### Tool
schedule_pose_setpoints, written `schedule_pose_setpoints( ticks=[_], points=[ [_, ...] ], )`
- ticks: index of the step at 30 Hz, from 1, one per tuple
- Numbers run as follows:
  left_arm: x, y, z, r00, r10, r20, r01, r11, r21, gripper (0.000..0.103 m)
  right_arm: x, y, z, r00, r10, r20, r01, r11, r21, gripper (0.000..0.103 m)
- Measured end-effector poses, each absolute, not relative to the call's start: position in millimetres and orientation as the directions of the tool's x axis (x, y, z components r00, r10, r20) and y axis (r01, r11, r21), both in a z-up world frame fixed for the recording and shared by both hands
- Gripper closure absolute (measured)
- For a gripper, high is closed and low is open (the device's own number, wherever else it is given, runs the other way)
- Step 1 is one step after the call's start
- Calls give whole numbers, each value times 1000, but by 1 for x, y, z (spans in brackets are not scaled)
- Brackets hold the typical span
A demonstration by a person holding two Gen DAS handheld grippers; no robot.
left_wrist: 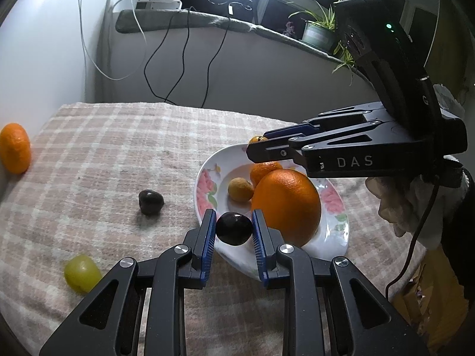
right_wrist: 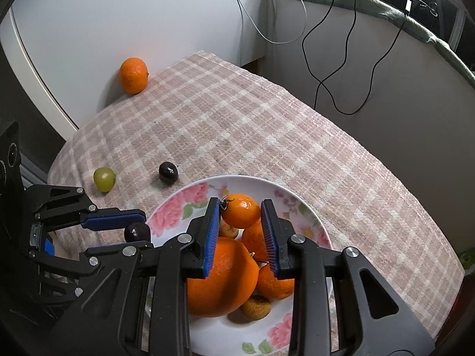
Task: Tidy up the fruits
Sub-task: 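Carry the plum and kumquat over the white floral plate, then lower the plum and kumquat into the plate and open both grippers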
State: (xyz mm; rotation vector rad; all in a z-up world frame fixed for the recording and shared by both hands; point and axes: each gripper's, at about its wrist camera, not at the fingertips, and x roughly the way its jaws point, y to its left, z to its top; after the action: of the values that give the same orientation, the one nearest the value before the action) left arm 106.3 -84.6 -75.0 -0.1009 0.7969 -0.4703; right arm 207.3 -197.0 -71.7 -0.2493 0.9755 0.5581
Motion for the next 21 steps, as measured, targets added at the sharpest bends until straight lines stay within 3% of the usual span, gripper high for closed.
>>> schedule_pose_setpoints(
  ticks=[21],
  points=[
    [111, -90, -72, 599, -439, -669, 374, 893, -251, 80, 215, -201, -78, 426, 335, -841, -528, 846, 70, 74]
  ],
)
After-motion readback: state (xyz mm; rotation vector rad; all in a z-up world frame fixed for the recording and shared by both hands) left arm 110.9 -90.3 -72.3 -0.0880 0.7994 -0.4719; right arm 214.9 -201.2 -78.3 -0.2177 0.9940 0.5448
